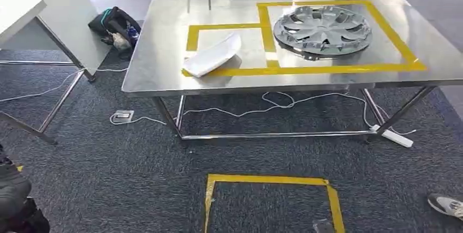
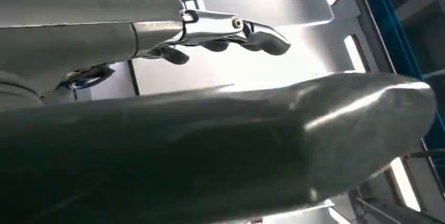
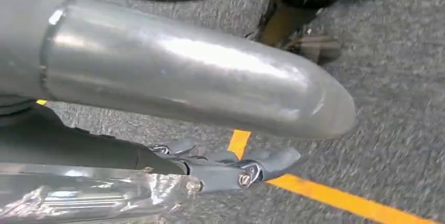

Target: Take the parts from the cabinet and place them on the table.

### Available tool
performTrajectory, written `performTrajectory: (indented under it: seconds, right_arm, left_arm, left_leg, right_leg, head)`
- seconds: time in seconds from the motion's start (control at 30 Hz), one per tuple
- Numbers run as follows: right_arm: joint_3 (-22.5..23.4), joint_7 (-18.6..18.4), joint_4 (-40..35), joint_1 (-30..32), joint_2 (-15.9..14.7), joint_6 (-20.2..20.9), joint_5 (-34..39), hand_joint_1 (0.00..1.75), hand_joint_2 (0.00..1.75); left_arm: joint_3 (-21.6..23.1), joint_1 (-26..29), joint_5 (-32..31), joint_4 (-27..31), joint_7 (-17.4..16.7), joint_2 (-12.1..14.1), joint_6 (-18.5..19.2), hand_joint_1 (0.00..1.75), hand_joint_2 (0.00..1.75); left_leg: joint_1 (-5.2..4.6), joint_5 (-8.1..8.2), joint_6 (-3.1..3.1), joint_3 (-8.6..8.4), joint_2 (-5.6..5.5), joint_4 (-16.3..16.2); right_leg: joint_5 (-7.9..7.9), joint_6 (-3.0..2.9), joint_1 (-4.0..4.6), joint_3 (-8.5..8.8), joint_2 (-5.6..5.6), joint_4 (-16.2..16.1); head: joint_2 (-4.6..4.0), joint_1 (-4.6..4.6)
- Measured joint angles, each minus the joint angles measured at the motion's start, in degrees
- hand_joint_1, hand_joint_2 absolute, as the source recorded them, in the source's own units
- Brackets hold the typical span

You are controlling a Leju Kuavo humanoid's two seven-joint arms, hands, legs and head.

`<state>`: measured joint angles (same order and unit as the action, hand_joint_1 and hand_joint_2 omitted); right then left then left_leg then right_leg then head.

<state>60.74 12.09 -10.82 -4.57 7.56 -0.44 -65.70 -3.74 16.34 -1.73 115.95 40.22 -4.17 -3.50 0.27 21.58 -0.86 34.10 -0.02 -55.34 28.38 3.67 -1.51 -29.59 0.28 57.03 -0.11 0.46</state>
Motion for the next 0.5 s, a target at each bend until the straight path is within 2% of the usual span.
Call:
performTrajectory:
  seconds: [0.03, 0.07, 0.1, 0.13, 0.17, 0.2, 0.23, 0.27, 0.3, 0.33, 0.37, 0.4, 0.43, 0.47, 0.5]
  right_arm:
    - [0.0, 0.0, 0.0, -0.1, 0.0, 0.0, 0.0, 0.00, 0.00]
    - [0.0, 0.1, 0.0, -0.2, 0.0, 0.0, 0.0, 0.00, 0.00]
    - [0.0, 0.2, 0.0, -0.2, 0.0, 0.0, 0.0, 0.00, 0.00]
    - [0.0, 0.2, 0.0, -0.3, 0.0, 0.0, 0.0, 0.00, 0.00]
    - [0.0, 0.2, 0.0, -0.2, 0.0, 0.0, 0.0, 0.00, 0.00]
    - [0.0, 0.2, 0.0, -0.2, 0.0, 0.0, -0.1, 0.00, 0.00]
    - [0.0, 0.2, 0.0, -0.2, 0.0, 0.0, -0.1, 0.00, 0.00]
    - [0.0, 0.2, 0.0, -0.2, 0.0, 0.0, -0.1, 0.00, 0.00]
    - [-0.1, 0.2, 0.0, -0.3, 0.0, 0.0, -0.1, 0.00, 0.00]
    - [-0.1, 0.3, 0.0, -0.3, 0.0, 0.0, -0.1, 0.00, 0.00]
    - [-0.1, 0.6, 0.0, -0.4, 0.1, 0.1, -0.1, 0.00, 0.00]
    - [-0.1, 1.1, 0.0, -0.3, 0.1, 0.3, -0.1, 0.00, 0.00]
    - [-0.1, 1.4, 0.0, -0.4, 0.1, 0.4, -0.2, 0.00, 0.00]
    - [-0.1, 1.7, 0.0, -0.4, 0.1, 0.5, -0.2, 0.00, 0.00]
    - [-0.1, 2.0, 0.0, -0.2, 0.1, 0.4, -0.2, 0.00, 0.00]
  left_arm:
    - [0.0, 0.2, 0.0, 0.0, 0.0, 0.1, 0.0, 0.00, 0.00]
    - [0.0, 0.3, 0.0, 0.1, 0.0, 0.1, -0.1, 0.00, 0.00]
    - [0.0, 0.2, 0.0, 0.2, 0.0, 0.1, -0.2, 0.00, 0.00]
    - [0.0, 0.3, 0.0, 0.2, 0.0, 0.1, -0.2, 0.00, 0.00]
    - [0.0, 0.3, 0.0, 0.2, 0.0, 0.1, -0.2, 0.00, 0.00]
    - [0.0, 0.4, 0.0, 0.2, 0.0, 0.1, -0.2, 0.00, 0.00]
    - [0.0, 0.4, 0.0, 0.2, 0.0, 0.1, -0.2, 0.00, 0.00]
    - [0.0, 0.4, 0.0, 0.2, 0.0, 0.1, -0.2, 0.00, 0.00]
    - [0.0, 0.4, 0.0, 0.2, 0.0, 0.1, -0.2, 0.00, 0.00]
    - [0.0, 0.4, 0.0, 0.2, 0.0, 0.1, -0.2, 0.00, 0.00]
    - [0.0, 0.4, 0.0, 0.5, 0.0, 0.1, -0.3, 0.00, 0.00]
    - [0.0, 0.2, 0.0, 0.9, 0.0, 0.1, -0.4, 0.00, 0.00]
    - [0.0, 0.0, 0.0, 1.0, 0.0, 0.1, -0.5, 0.00, 0.00]
    - [0.0, 0.1, 0.0, 1.0, 0.0, 0.1, -0.6, 0.00, 0.00]
    - [0.0, 0.5, 0.0, 1.0, 0.0, 0.1, -0.6, 0.00, 0.00]
  left_leg:
    - [0.14, 1.66, -0.31, 0.72, -0.01, -0.7]
    - [0.15, 5.46, -0.56, 1.76, -0.02, -3.4]
    - [0.15, 8.89, -0.70, 2.80, -0.02, -7.2]
    - [0.15, 12.22, -0.75, 4.02, -0.02, -12.2]
    - [0.14, 13.88, -0.66, 4.76, -0.02, -16.2]
    - [0.08, 13.72, -0.47, 4.85, -0.02, -18.6]
    - [0.00, 11.72, -0.13, 3.80, -0.02, -18.6]
    - [-0.15, 9.11, 0.38, 1.83, -0.02, -16.5]
    - [-0.35, 7.13, 1.07, -1.14, -0.03, -12.7]
    - [-0.76, 6.74, 1.85, -4.57, -0.04, -8.0]
    - [-1.32, 8.10, 2.63, -8.68, -0.04, -2.8]
    - [-1.61, 8.86, 2.74, -11.40, 0.01, 2.3]
    - [-1.59, 8.85, 2.17, -11.04, -0.05, 2.5]
    - [-1.76, 8.39, 2.21, -10.46, -0.05, 2.3]
    - [-1.73, 7.47, 2.35, -9.93, -0.04, 2.6]
  right_leg:
    - [-0.51, -0.88, -0.03, 0.18, -0.08, 0.1]
    - [-1.10, -1.62, 0.08, -0.82, -0.09, 0.1]
    - [-1.74, -1.97, 0.24, -1.53, -0.07, 0.1]
    - [-2.41, -2.23, 0.42, -2.41, -0.12, 0.1]
    - [-2.98, -2.41, 0.62, -3.14, -0.19, 0.2]
    - [-3.60, -2.51, 0.79, -3.89, -0.31, 0.2]
    - [-4.24, -2.53, 1.02, -4.79, -0.38, 0.2]
    - [-4.84, -2.49, 1.28, -5.55, -0.39, 0.2]
    - [-5.45, -2.49, 1.48, -6.21, -0.36, 0.2]
    - [-6.06, -2.49, 1.56, -6.67, -0.29, 0.2]
    - [-6.52, -2.43, 1.55, -6.89, -0.25, 0.2]
    - [-7.11, -2.22, 1.84, -7.13, -0.19, 0.3]
    - [-8.04, -1.96, 1.83, -7.44, -0.27, 0.1]
    - [-8.88, -1.65, 1.56, -7.63, -0.36, -0.4]
    - [-9.67, -1.27, 1.71, -7.82, -0.29, -0.8]
  head:
    - [0.00, -0.13]
    - [0.00, -0.37]
    - [0.00, -0.46]
    - [0.00, -0.46]
    - [0.00, -0.53]
    - [0.00, -0.42]
    - [0.00, -0.55]
    - [0.00, -0.51]
    - [0.02, -0.48]
    - [0.00, -0.46]
    - [0.00, -0.46]
    - [0.00, -0.55]
    - [0.00, -0.35]
    - [0.00, -0.48]
    - [0.00, -0.48]
